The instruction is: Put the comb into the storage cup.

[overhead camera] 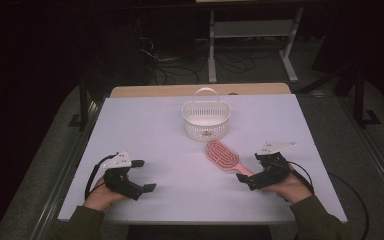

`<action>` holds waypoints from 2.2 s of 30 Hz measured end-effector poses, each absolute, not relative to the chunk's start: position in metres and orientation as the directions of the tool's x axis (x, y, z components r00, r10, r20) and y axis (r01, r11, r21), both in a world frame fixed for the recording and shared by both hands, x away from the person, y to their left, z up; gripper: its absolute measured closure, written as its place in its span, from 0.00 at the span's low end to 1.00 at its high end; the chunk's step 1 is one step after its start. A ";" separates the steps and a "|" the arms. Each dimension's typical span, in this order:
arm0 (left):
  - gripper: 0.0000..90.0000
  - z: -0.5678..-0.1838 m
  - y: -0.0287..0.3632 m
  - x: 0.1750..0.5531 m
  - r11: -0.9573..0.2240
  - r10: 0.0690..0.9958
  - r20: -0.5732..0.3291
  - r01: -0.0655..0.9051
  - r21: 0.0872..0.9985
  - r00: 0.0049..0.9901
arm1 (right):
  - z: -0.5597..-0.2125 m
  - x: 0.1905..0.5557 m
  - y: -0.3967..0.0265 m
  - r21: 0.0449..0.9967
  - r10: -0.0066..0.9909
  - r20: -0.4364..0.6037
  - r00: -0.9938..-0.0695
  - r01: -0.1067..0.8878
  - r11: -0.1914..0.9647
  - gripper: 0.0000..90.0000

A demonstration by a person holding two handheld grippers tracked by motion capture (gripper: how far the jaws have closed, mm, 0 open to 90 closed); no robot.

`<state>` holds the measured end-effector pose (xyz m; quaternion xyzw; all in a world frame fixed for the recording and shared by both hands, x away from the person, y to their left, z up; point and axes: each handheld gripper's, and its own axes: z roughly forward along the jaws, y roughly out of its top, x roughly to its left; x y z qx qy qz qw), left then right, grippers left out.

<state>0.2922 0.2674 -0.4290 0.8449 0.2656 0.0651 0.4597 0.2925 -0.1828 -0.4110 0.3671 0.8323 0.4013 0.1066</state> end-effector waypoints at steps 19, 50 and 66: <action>0.00 -0.429 0.266 0.292 -0.438 0.507 -0.128 0.383 0.813 0.852 | -0.403 0.307 -0.179 0.740 0.705 0.112 -0.701 0.532 0.411 0.00; 0.00 -0.429 0.268 0.292 -0.418 0.513 -0.147 0.395 0.818 0.846 | -0.394 0.349 -0.163 0.737 0.699 0.124 -0.705 0.537 0.411 0.00; 0.00 -0.429 0.268 0.292 -0.419 0.514 -0.145 0.394 0.818 0.846 | -0.399 0.348 -0.162 0.691 0.699 0.113 -0.706 0.562 0.455 0.00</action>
